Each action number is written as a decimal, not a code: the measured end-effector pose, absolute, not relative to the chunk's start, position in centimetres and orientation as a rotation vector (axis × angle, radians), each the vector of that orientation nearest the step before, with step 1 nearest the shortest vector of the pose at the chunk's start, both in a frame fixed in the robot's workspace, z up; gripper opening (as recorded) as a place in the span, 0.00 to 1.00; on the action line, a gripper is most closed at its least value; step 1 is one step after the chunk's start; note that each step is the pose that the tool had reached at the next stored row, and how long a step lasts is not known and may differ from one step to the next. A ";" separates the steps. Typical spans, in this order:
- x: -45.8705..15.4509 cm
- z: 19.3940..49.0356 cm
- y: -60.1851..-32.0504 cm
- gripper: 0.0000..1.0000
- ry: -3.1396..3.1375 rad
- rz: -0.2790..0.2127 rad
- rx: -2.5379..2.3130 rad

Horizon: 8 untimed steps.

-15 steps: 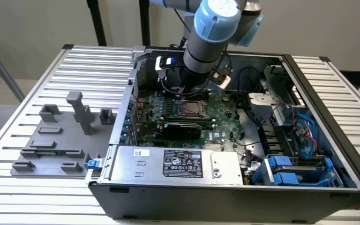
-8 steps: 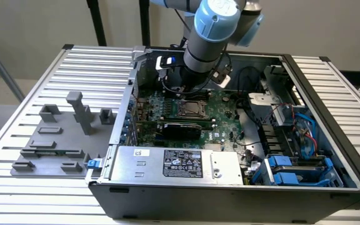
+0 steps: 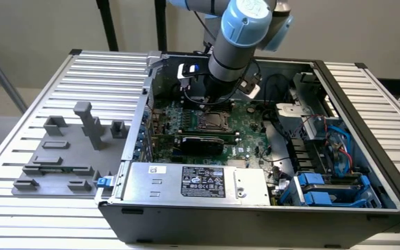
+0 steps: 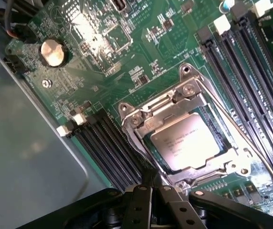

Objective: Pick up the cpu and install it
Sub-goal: 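Install the first cpu locking lever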

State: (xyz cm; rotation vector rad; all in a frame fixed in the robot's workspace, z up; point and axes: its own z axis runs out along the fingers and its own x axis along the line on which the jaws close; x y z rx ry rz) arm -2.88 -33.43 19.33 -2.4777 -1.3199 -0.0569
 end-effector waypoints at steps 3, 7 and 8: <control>-2.4 19.2 -33.4 0.12 -1.321 -0.052 -2.483; -1.7 19.2 -33.3 0.12 -1.320 -0.049 -2.484; -1.5 19.2 -33.3 0.12 -1.320 -0.048 -2.484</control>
